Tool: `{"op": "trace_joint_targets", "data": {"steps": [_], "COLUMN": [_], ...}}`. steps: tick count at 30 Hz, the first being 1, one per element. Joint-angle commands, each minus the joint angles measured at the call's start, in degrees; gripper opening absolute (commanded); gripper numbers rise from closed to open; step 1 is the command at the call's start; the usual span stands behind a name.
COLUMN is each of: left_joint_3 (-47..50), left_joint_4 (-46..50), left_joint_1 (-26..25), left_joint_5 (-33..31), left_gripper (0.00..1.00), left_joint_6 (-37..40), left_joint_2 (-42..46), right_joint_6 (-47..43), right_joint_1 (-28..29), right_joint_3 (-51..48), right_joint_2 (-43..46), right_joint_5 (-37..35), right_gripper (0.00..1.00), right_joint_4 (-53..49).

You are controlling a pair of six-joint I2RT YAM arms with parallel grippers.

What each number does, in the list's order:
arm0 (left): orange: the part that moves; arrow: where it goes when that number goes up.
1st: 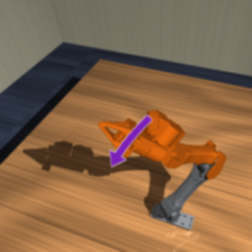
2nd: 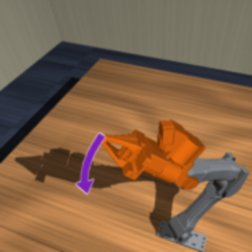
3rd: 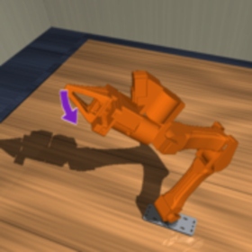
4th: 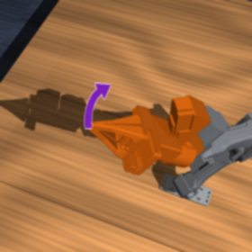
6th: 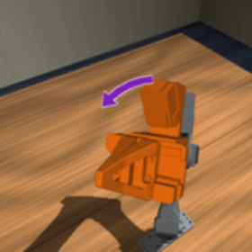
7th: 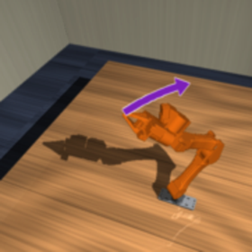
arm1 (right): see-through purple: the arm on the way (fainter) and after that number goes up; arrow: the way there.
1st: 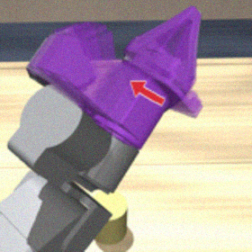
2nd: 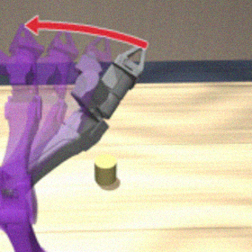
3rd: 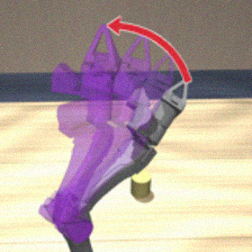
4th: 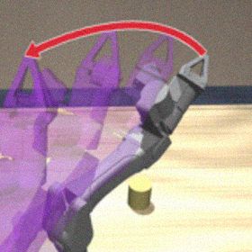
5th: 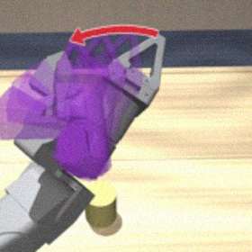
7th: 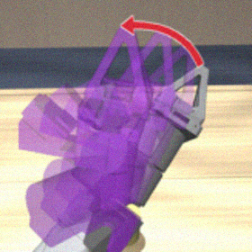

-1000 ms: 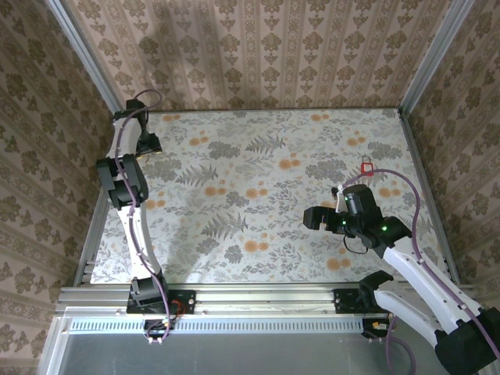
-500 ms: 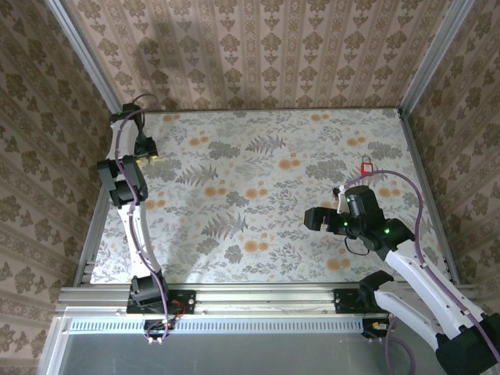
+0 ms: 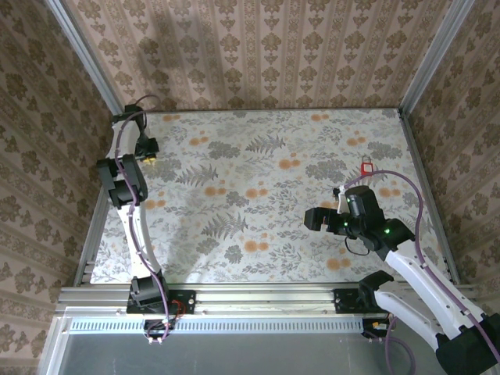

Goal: Unlock with the key

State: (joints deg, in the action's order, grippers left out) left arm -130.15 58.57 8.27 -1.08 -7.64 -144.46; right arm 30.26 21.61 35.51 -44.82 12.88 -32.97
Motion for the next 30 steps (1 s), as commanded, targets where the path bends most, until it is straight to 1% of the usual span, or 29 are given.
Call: {"op": "trace_joint_targets", "data": {"steps": [1,4,7,10,14,15,16,17,18,20,22,25,28,30], "left_joint_3": [4.17,5.62,9.72,16.87,31.49,35.42,39.27,44.69,51.81,61.8,70.84,81.07,89.69,93.32], "left_joint_4": [0.67,-0.09,-3.25,-9.92,-24.64,-28.87,-32.6,-39.04,-47.53,-60.7,-72.58,-86.73,-104.5,-114.41], "left_joint_1": [-0.52,-1.12,-2.34,-4.57,-8.84,-10.25,-11.41,-12.88,-14.53,-17.84,-22.41,-30.49,-38.82,-43.63], "left_joint_5": [2.59,4.07,7.57,12.6,21.04,23.61,24.78,26.06,27.41,27.85,25.17,17.87,8.99,2.81], "left_gripper": [0.06,0.01,0.0,0.0,0.0,0.0,0.0,0.0,0.0,0.0,0.0,0.0,0.0,0.0], "left_joint_6": [0.92,0.23,-1.41,-4.78,-13.85,-16.73,-19.94,-24.73,-30.46,-39.98,-47.46,-54.12,-59.29,-59.93], "left_joint_2": [2.23,4.24,8.39,15.37,28.68,32.27,35.5,40.11,44.76,51.72,57.3,62.33,62.76,61.01], "right_joint_6": [-0.27,-0.2,0.02,0.32,1.05,1.43,2.04,3.13,4.44,7.52,11.49,20.75,32.98,41.14], "right_joint_1": [0.36,0.33,0.37,0.37,0.84,1.26,1.75,2.43,3.07,4.25,5.08,5.29,5.67,6.48], "right_joint_3": [1.41,1.49,1.62,2.13,3.49,3.45,3.22,2.89,2.45,1.72,1.59,1.68,1.8,1.93], "right_joint_2": [0.52,0.13,-0.27,-0.5,-0.6,-0.32,-0.03,0.22,0.3,-0.18,-1.84,-6.07,-11.59,-15.46], "right_joint_5": [-0.05,-0.03,0.13,0.98,3.01,3.81,4.23,4.47,4.74,5.43,5.43,6.0,4.3,2.58], "right_gripper": [1.0,1.0,1.0,1.0,1.0,1.0,1.0,1.0,1.0,1.0,1.0,0.98,0.9,0.86], "right_joint_4": [-0.92,-0.43,-0.06,0.42,1.94,4.48,6.31,8.71,11.53,17.25,22.8,32.67,43.06,49.87]}}
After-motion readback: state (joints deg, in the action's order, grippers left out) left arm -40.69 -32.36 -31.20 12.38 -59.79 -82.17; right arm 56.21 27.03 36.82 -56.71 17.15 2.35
